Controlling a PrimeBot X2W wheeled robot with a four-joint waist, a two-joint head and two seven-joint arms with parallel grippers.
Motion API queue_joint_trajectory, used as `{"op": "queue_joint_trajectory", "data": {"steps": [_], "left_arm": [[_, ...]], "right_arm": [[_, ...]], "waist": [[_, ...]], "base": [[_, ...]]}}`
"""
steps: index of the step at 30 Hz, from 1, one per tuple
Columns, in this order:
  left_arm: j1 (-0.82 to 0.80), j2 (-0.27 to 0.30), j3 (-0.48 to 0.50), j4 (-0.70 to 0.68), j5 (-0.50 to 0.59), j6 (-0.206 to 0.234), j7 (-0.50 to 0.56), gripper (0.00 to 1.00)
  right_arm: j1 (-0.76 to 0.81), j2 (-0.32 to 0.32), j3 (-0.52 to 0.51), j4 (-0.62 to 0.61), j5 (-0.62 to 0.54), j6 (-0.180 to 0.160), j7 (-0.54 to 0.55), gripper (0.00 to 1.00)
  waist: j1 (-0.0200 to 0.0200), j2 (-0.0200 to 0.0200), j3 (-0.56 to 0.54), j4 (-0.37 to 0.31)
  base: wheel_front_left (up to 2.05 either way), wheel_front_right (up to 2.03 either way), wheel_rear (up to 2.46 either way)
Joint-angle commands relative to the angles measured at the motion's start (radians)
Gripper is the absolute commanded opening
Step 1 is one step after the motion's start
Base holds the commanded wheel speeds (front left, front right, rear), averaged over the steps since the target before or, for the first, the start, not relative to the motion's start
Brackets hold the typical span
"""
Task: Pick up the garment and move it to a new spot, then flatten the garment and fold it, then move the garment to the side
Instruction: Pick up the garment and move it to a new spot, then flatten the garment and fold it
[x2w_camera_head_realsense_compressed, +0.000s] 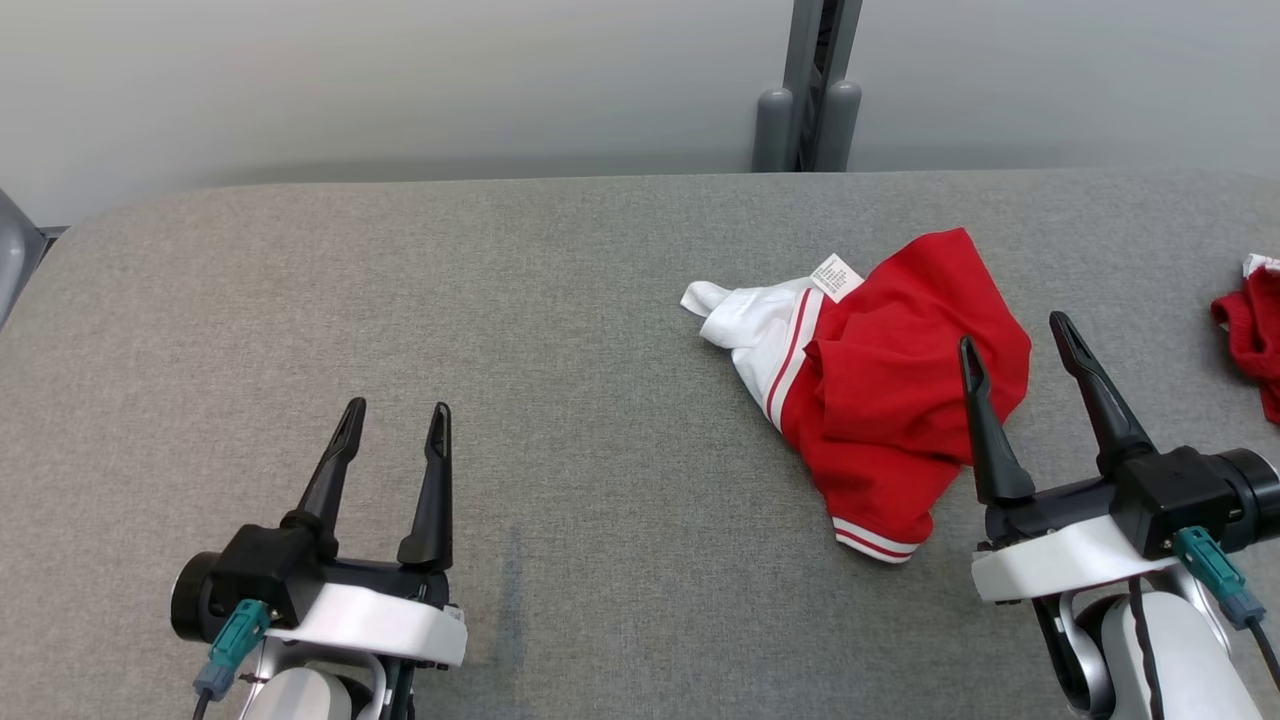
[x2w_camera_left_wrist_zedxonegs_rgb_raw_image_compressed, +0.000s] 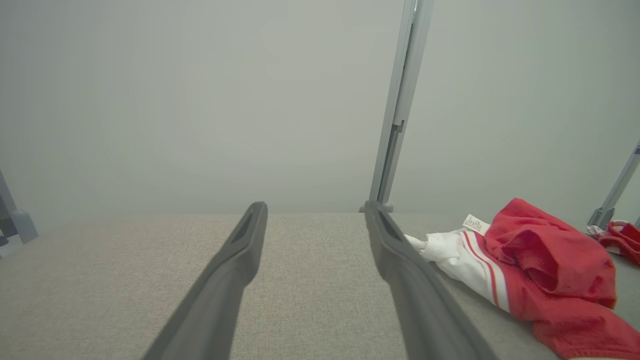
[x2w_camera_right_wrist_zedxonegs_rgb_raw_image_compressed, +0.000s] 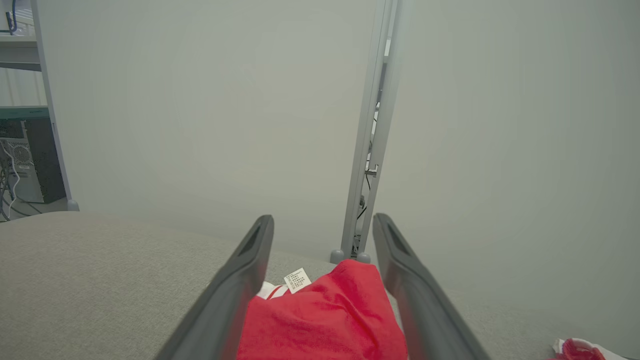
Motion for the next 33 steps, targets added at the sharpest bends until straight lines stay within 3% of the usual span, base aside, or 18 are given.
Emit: {"op": "queue_joint_trajectory", "data": {"steps": [1,10,18,33], "left_arm": [[0.013,-0.002,0.006,0.001,0.008,-0.009,-0.003,1.0],[0.006,-0.014,0.015,0.021,0.025,-0.034,-0.003,1.0],[-0.022,-0.015,-0.012,0.036,0.006,-0.029,-0.003,1.0],[-0.029,-0.016,-0.055,0.049,-0.03,-0.007,-0.003,1.0]], "right_arm": [[0.01,-0.003,0.001,0.005,0.001,0.0,0.0,1.0],[-0.01,-0.027,0.064,0.046,-0.045,0.0,0.003,1.0],[-0.082,-0.05,0.118,0.16,-0.126,0.0,0.097,1.0],[-0.153,-0.04,0.038,0.29,-0.2,0.0,0.229,1.0]], "waist": [[-0.0001,0.0,-0.001,0.002],[-0.0001,0.0,0.004,0.019],[-0.0001,0.0,0.03,0.059],[-0.0001,0.0,0.04,0.133]], "base": [[0.0,0.0,0.0],[0.0,0.0,0.0],[0.0,0.0,0.0],[0.0,0.0,0.0]]}}
